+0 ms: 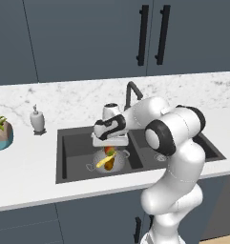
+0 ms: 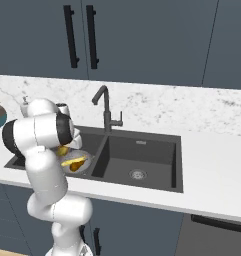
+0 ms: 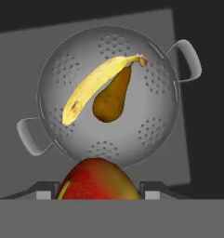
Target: Put the colander in the sink, put the pear, banana, mango in the colander, and turn on the sink faucet and pour water over the colander.
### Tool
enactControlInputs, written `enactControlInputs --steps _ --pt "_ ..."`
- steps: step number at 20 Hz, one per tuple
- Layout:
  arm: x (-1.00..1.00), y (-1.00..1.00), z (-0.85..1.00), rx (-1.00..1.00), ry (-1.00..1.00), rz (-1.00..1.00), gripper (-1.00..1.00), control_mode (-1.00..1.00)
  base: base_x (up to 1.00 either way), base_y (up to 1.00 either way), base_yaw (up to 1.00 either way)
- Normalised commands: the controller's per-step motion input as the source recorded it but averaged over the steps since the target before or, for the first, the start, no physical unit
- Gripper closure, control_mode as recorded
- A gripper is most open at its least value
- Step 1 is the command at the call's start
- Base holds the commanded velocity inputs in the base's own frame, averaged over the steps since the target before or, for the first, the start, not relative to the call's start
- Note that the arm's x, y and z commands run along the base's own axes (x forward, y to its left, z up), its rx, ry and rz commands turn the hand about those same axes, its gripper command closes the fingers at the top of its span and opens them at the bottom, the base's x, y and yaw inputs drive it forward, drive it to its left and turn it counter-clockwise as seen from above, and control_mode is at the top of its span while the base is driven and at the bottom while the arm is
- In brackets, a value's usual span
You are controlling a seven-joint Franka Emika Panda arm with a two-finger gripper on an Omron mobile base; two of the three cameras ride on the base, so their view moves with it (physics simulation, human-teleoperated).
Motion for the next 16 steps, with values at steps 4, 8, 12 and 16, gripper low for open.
enactControlInputs --steps 4,8,12,16 --pt "0.28 0.05 -0.41 -0.1 0.0 0.0 1.0 -1.0 0.0 0.0 0.0" --pt "0.44 0.01 -0.4 -0.07 0.01 0.0 1.0 -1.0 0.0 0.0 0.0" --pt "0.55 0.09 -0.4 -0.01 0.03 0.0 1.0 -1.0 0.0 0.0 0.0" --pt "0.47 0.13 -0.36 0.0 0.05 0.0 1.0 -1.0 0.0 0.0 0.0"
